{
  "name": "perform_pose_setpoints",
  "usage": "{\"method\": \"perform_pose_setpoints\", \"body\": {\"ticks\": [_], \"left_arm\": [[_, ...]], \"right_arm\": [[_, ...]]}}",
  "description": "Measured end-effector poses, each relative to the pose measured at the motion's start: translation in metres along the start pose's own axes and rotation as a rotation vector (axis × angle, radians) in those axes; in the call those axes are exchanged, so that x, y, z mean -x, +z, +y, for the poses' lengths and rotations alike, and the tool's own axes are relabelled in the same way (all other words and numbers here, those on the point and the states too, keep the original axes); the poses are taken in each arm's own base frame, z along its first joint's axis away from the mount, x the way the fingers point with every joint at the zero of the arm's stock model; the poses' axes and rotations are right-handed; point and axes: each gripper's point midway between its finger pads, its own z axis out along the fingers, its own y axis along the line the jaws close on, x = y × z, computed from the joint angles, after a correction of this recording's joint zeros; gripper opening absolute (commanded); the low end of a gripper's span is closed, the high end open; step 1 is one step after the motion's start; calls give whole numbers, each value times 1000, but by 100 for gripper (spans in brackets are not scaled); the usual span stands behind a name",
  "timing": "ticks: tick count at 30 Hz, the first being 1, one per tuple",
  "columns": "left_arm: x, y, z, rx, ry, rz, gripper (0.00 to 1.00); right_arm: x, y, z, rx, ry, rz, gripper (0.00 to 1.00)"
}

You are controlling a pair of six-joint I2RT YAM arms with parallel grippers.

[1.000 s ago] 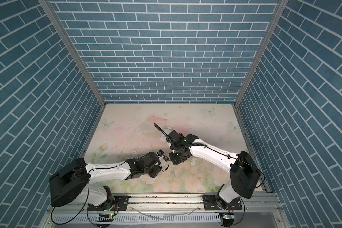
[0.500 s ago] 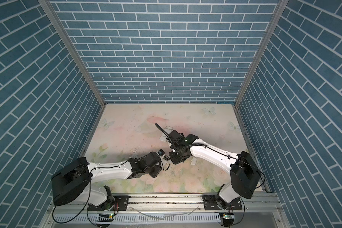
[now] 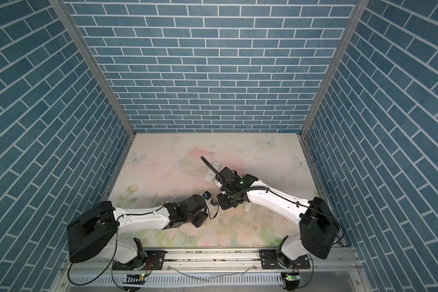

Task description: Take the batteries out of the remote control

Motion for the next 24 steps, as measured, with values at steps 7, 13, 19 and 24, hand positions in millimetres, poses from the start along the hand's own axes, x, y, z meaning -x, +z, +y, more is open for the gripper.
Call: {"method": "perform_pose_setpoints", "body": {"ticks": [7, 13, 19, 24], "left_arm": [[3, 1, -2, -4, 2, -12, 42], [5, 1, -2, -6, 2, -19, 42], [6, 1, -3, -8, 2, -23, 42], [6, 1, -3, -8, 2, -25, 42]], "right_arm": [[1, 0, -1, -4, -9, -10, 0], [1, 0, -2, -12, -10, -10, 0], [1, 0, -3, -16, -9, -10, 0], [3, 0, -2, -11, -10, -22, 0]]}}
